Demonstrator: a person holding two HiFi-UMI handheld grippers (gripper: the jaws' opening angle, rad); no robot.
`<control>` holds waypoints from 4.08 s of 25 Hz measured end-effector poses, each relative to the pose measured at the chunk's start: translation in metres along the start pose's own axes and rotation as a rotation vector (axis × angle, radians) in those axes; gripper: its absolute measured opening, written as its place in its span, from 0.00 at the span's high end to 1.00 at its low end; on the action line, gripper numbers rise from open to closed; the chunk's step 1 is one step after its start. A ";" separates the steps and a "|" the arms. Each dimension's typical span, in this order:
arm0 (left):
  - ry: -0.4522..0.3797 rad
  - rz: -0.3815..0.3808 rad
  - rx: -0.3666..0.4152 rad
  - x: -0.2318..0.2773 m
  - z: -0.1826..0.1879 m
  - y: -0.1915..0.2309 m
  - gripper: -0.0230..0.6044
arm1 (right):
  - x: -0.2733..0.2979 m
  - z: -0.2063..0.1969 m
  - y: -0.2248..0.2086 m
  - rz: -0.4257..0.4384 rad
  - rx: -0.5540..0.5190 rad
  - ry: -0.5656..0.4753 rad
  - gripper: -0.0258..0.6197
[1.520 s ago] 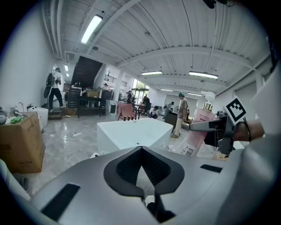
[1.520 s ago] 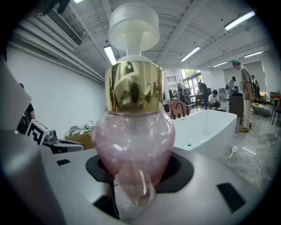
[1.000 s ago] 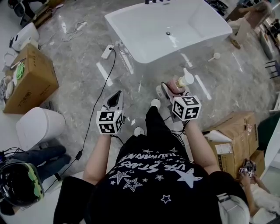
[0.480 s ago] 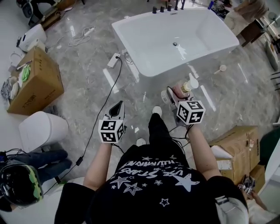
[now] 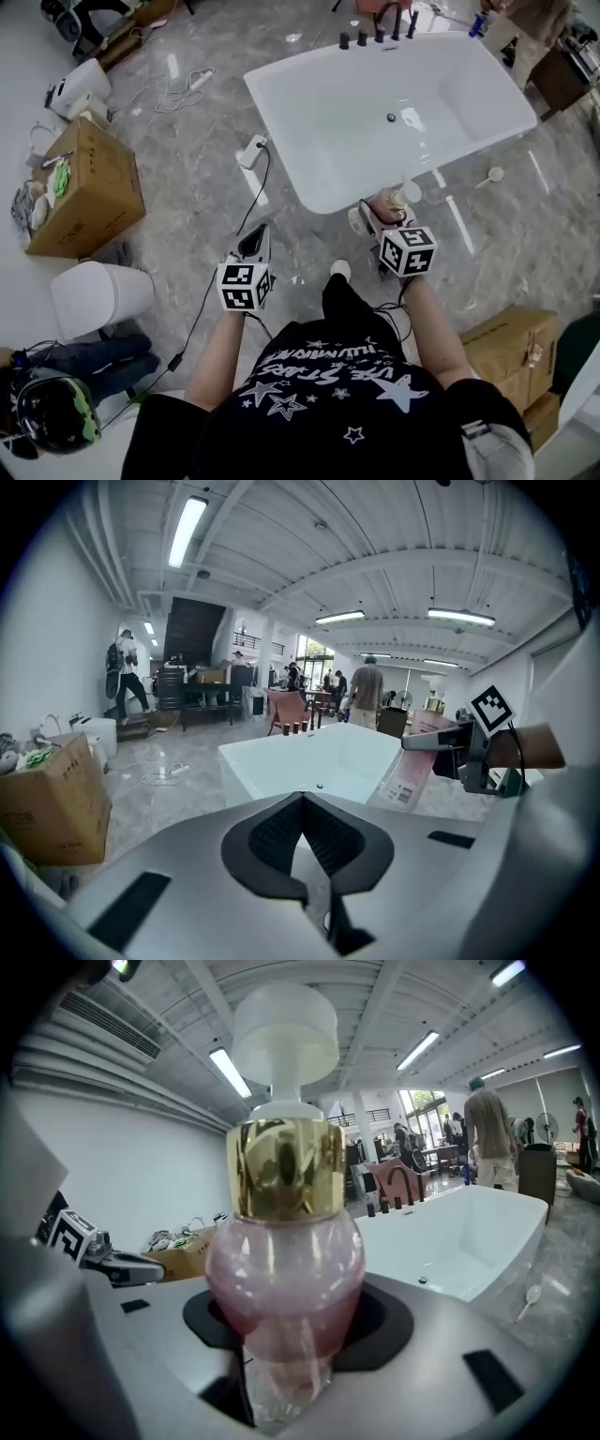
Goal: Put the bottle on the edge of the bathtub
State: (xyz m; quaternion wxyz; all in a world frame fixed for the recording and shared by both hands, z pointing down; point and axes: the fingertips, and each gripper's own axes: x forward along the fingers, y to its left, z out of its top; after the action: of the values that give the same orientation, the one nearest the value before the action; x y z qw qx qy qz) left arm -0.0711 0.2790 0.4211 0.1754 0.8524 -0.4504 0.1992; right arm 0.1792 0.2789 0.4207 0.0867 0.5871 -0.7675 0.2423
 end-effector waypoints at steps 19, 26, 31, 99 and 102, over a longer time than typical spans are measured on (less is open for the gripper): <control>0.004 0.101 -0.072 0.130 0.071 0.022 0.94 | 0.137 0.087 -0.072 0.100 -0.050 0.016 0.62; 0.035 0.067 -0.057 0.191 0.083 0.085 0.94 | 0.195 0.085 -0.073 0.047 -0.022 0.060 0.62; 0.038 0.027 -0.031 0.257 0.115 0.139 0.94 | 0.256 0.102 -0.088 -0.004 -0.036 0.085 0.62; 0.107 -0.065 -0.142 0.553 0.133 0.397 0.94 | 0.832 0.210 -0.123 -0.150 -0.152 -0.019 0.61; 0.113 -0.069 -0.154 0.549 0.129 0.396 0.94 | 0.831 0.208 -0.123 -0.148 -0.104 -0.018 0.61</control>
State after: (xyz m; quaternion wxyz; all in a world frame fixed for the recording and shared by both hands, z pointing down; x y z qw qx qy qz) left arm -0.0969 -0.3771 0.6306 0.2723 0.8388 -0.4243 0.2055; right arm 0.0810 -0.5577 0.6204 0.1277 0.6392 -0.7342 0.1897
